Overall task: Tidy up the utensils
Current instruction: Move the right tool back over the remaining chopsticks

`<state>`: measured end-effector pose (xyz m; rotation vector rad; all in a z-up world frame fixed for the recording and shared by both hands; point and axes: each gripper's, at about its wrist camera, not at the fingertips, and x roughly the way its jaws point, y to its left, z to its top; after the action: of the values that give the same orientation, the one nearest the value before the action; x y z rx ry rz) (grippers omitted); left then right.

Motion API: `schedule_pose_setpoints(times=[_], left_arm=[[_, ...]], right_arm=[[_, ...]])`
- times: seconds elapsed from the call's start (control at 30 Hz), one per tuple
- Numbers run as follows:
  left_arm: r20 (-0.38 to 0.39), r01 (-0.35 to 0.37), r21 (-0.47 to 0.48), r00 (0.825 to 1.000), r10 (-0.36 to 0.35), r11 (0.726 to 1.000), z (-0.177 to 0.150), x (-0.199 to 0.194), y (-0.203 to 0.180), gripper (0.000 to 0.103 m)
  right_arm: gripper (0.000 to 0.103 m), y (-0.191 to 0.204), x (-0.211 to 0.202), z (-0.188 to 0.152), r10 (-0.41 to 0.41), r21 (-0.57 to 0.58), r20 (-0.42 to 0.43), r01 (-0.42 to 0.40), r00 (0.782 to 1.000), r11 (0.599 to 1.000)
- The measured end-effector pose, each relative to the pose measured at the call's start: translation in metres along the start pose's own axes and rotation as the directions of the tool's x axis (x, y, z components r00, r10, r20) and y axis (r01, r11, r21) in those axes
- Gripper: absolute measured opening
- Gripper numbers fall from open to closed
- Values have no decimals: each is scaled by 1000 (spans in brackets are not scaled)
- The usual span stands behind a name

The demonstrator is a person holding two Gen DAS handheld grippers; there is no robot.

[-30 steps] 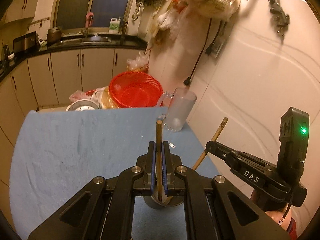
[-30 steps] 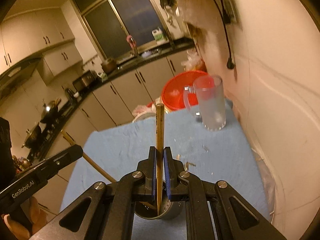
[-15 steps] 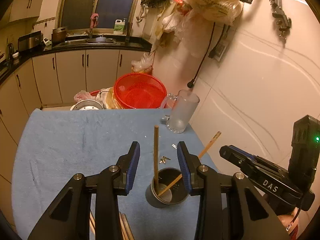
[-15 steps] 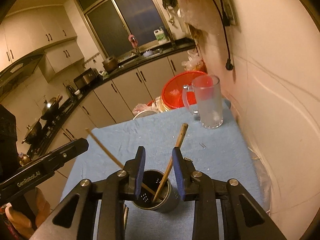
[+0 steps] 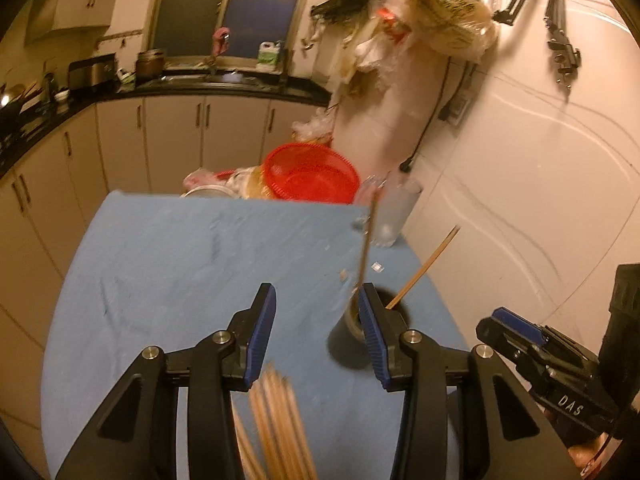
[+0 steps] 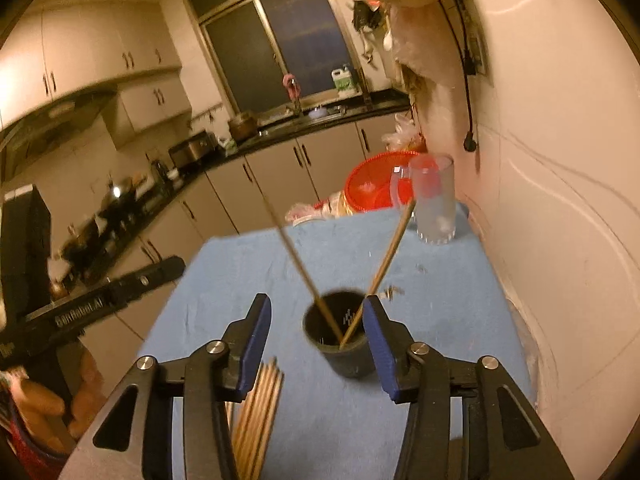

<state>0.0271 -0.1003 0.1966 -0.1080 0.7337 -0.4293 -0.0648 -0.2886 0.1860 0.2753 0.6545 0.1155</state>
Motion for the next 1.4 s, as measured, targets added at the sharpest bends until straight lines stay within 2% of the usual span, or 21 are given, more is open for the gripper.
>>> schedule_pose_setpoints(times=[0.17,0.37,0.5,0.83,1.13,1.23,1.3,1.4], left_arm=[[-43,-46,-5,998,46,999,-37,-4,20,41],[-105,-70,-40,992,65,997,-79,-3,43,41],[-122,-124,-20,985,121,992,-106,-3,54,41],[-165,-150,-38,976,142,988,-131,0,69,41],[-193,-166,-41,969,156,985,-136,10,74,41],[-210,-178,-43,964,165,983,-137,15,78,41],[-224,-182,-51,960,167,982,-137,20,81,41],[-250,-177,-72,956,154,981,-135,31,87,41]], right_arm=[[54,22,15,-39,-44,-57,-69,40,997,998],[68,40,32,-73,-137,-136,-107,122,985,983],[72,52,38,-91,-201,-189,-113,178,973,966],[72,69,41,-108,-228,-243,-114,195,967,950],[72,74,55,-113,-200,-258,-153,157,968,953],[65,72,57,-114,-176,-243,-164,133,971,961],[50,69,59,-113,-142,-219,-185,100,972,971],[38,63,63,-114,-107,-184,-222,66,969,981]])
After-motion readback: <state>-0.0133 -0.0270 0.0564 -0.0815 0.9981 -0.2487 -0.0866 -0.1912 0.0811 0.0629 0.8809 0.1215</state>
